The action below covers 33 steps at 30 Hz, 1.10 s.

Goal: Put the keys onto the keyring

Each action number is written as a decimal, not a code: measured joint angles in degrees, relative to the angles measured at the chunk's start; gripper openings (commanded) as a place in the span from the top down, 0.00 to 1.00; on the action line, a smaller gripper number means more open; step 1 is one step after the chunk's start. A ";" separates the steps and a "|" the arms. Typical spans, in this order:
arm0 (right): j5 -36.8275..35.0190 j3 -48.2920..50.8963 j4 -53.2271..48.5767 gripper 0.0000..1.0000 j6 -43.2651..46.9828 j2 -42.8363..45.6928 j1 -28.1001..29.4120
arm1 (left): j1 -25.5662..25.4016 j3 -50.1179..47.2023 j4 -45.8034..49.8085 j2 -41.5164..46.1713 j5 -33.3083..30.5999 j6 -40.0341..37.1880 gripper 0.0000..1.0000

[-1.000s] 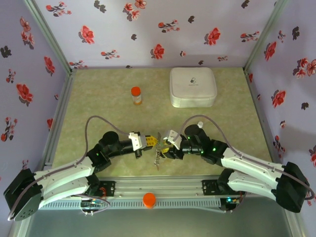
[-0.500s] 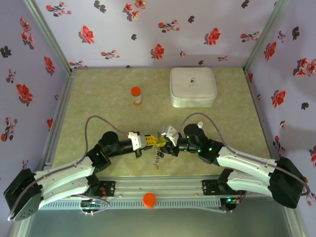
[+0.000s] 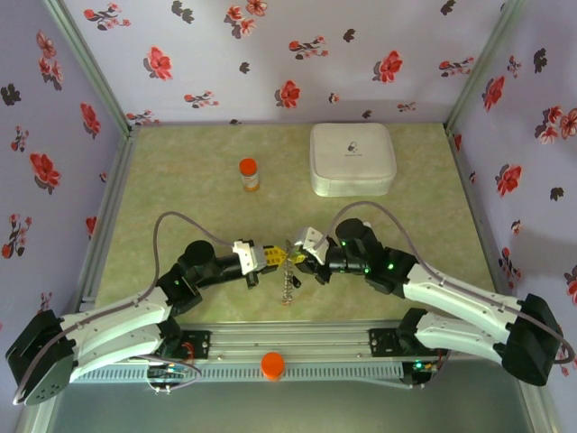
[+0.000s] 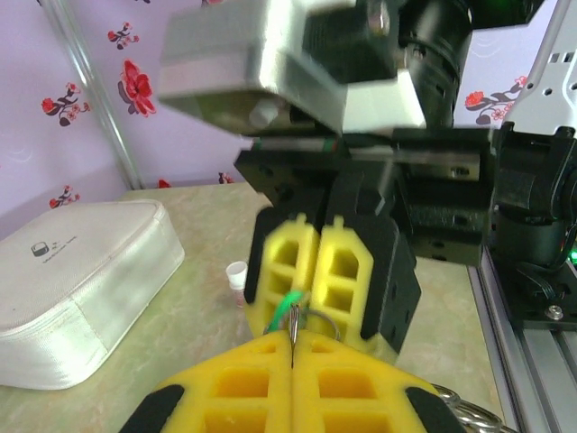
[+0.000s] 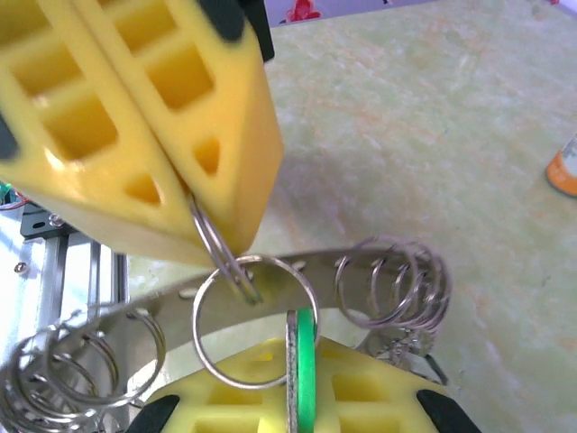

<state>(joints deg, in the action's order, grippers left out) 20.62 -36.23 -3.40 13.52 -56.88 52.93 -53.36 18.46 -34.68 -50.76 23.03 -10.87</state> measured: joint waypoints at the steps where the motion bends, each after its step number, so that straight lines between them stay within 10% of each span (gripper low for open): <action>1: -0.15 -1.01 -0.98 0.97 0.42 0.07 0.00 | 0.00 0.00 -0.02 0.00 -0.11 0.00 1.00; 17: -5.68 -5.75 -10.29 0.99 5.29 1.38 1.36 | -0.02 0.00 0.37 -3.02 -1.90 -0.02 1.00; 24: -10.47 -10.21 -16.74 0.99 9.18 -0.35 3.45 | -0.07 0.02 1.05 -3.63 -3.76 -0.74 0.15; 33: -13.73 -16.61 -22.27 0.99 13.09 -4.37 3.78 | -0.07 -0.68 0.96 -0.17 -29.05 -1.01 0.07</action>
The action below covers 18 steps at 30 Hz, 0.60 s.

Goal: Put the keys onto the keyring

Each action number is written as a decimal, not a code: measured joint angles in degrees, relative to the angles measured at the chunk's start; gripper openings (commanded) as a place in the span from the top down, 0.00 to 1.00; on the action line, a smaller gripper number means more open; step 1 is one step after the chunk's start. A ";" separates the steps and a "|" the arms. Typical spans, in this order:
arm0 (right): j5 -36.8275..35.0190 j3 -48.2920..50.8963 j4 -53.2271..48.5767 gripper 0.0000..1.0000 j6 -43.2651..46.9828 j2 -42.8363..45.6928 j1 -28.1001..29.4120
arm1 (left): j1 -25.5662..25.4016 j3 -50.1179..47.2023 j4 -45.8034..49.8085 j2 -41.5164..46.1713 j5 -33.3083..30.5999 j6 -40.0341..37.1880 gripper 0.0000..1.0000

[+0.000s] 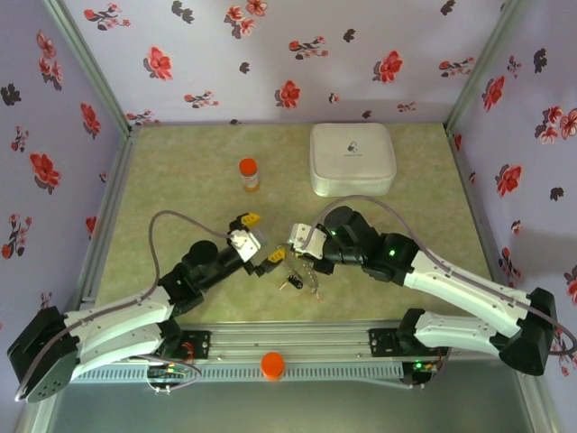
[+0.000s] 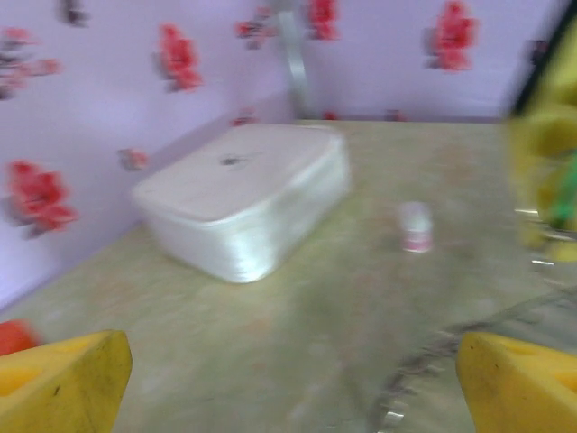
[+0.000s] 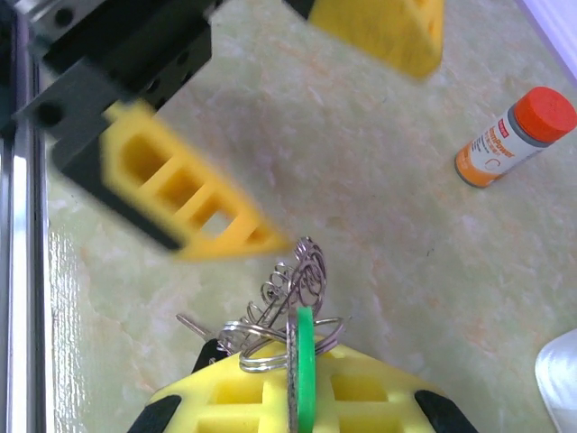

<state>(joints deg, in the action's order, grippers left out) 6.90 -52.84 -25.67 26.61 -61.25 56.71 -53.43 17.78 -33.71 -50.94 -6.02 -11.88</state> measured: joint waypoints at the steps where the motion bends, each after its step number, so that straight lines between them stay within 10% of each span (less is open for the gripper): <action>1: -0.37 -0.85 -0.39 0.99 0.22 -0.76 0.13 | 0.02 -0.17 0.02 1.20 -3.89 0.20 0.07; 9: -1.64 -6.84 -1.62 0.99 1.31 -7.43 3.91 | 2.56 -1.31 6.49 18.03 -31.43 4.81 0.06; 18: 6.73 -14.05 10.45 0.98 -2.91 -19.45 4.79 | 5.25 -2.69 16.98 35.08 -46.10 6.51 0.06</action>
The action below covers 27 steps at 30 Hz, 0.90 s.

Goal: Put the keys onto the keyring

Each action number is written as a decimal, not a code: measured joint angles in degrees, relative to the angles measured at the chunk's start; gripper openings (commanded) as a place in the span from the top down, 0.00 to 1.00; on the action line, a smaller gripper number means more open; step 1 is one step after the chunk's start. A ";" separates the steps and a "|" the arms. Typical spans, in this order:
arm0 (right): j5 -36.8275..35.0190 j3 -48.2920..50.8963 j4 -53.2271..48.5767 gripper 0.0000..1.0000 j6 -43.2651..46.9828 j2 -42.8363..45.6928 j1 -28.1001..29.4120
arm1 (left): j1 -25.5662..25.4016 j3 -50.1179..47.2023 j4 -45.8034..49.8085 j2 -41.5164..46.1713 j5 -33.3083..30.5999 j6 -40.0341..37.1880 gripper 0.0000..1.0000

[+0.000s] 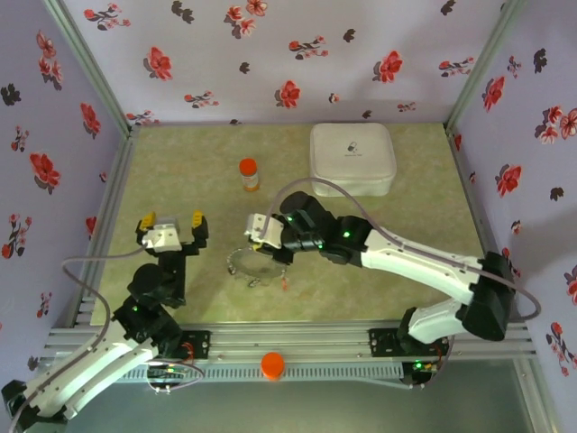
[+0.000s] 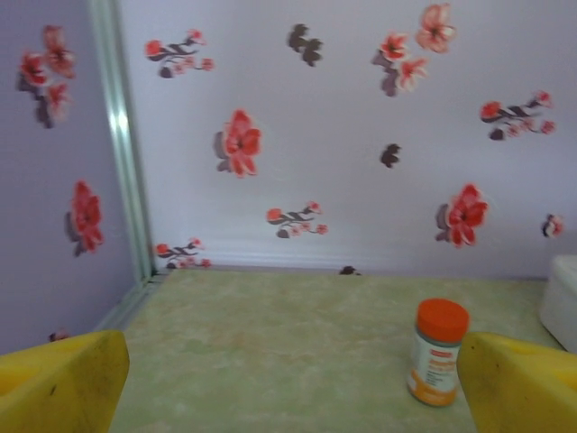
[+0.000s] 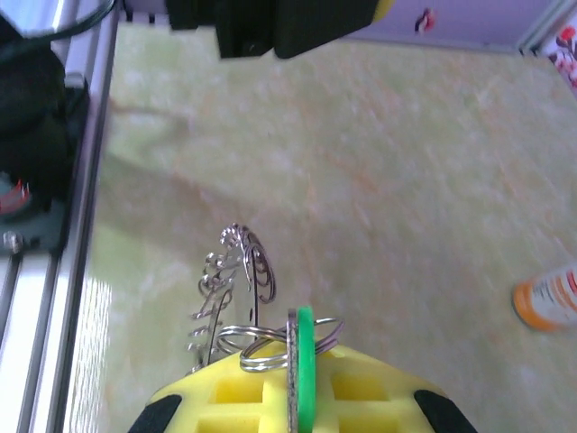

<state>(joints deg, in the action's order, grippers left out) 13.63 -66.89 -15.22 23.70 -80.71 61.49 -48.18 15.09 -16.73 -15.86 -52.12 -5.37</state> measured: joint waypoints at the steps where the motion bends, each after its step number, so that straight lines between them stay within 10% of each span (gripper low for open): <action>1: 1.25 -0.04 2.73 0.98 -1.51 -1.51 -0.42 | 0.11 0.00 1.16 1.38 -0.68 0.39 0.06; 9: 3.74 1.46 13.68 0.98 -10.80 -13.44 -8.22 | 0.26 0.00 8.68 3.91 -2.36 2.60 0.06; 27: -23.71 6.51 -9.84 0.91 8.79 -19.91 -13.73 | 2.03 -1.77 9.77 -2.97 -2.32 3.54 0.02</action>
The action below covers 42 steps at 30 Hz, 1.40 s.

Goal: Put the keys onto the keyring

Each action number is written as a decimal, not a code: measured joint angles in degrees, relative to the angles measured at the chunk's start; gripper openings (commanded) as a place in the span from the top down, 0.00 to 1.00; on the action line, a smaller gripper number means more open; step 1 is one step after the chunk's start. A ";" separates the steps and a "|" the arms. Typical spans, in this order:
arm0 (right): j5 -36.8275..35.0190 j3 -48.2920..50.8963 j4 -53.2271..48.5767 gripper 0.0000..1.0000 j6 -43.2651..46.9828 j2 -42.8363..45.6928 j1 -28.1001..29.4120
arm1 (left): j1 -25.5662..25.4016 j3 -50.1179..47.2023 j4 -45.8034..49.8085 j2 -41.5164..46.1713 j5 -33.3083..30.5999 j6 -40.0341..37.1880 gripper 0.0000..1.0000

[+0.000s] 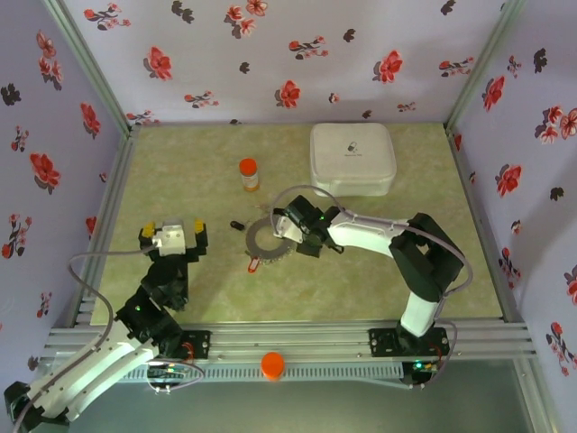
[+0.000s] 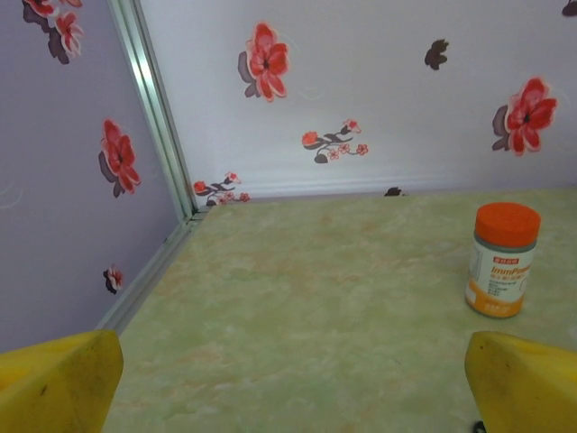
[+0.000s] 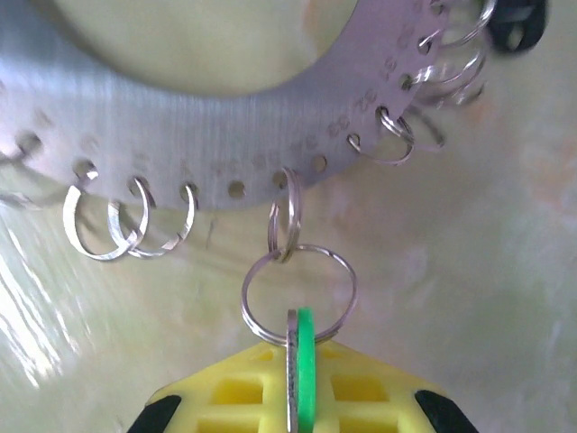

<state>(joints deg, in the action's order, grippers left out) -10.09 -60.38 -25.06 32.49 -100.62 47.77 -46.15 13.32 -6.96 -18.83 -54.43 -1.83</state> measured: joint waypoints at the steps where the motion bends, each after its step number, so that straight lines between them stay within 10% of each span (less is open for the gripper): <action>1: -0.90 0.46 -0.81 0.91 0.63 0.02 0.00 | 0.35 0.00 -0.15 -0.44 0.02 -0.02 0.02; 18: -8.81 7.80 -11.19 0.47 1.55 16.81 -1.60 | 12.63 0.00 -1.44 -5.90 7.80 -0.02 0.00; 26: -3.69 14.62 15.08 0.43 -21.03 33.24 -24.68 | 27.12 -0.15 -9.07 -18.32 15.61 2.49 0.00; 42: -6.69 39.23 67.78 0.37 -34.12 12.61 -44.37 | 36.24 -1.11 -42.80 -59.19 25.18 -0.28 0.00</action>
<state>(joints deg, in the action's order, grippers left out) -16.78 -21.15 42.72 -1.63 -88.01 3.40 -9.91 12.21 -49.76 -78.02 -29.26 -2.11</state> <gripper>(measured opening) 0.628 0.996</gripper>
